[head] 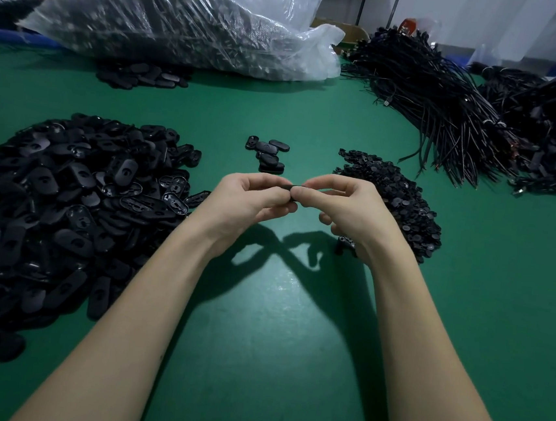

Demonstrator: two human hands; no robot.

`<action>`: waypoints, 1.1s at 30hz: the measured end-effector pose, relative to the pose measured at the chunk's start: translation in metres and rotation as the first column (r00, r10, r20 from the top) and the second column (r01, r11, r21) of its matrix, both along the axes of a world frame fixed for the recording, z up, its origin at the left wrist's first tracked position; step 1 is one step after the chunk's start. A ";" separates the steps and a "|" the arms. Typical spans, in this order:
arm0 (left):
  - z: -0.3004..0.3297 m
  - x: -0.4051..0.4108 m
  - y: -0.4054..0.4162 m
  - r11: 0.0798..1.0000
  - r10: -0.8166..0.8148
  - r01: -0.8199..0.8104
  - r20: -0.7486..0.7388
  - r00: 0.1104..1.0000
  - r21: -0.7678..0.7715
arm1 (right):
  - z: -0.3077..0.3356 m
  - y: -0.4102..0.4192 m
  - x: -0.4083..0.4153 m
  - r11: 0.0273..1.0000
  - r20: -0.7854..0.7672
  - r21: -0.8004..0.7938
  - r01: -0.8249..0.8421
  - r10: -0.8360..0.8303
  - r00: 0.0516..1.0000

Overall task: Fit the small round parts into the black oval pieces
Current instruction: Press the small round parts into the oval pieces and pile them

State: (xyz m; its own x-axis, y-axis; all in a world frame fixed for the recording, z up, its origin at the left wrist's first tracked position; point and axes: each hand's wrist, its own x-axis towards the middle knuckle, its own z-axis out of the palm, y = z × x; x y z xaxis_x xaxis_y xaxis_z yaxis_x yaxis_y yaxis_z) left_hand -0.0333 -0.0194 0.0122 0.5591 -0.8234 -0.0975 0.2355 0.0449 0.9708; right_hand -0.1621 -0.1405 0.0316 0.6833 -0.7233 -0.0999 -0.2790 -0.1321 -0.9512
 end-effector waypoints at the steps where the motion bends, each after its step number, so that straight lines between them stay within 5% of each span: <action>1: 0.000 0.000 0.000 1.000 -0.005 0.005 -0.015 1.000 -0.001 | -0.001 0.000 -0.001 1.000 0.000 0.010 -0.004 0.004 1.000; 13: -0.001 0.002 0.000 1.000 -0.004 0.003 0.064 0.998 0.022 | 0.001 -0.005 0.001 0.978 -0.072 -0.207 -0.031 0.016 0.997; 33: -0.007 0.004 -0.004 0.993 0.006 -0.037 0.266 0.964 0.112 | -0.010 0.001 0.009 0.966 -0.048 -0.259 0.017 -0.031 0.998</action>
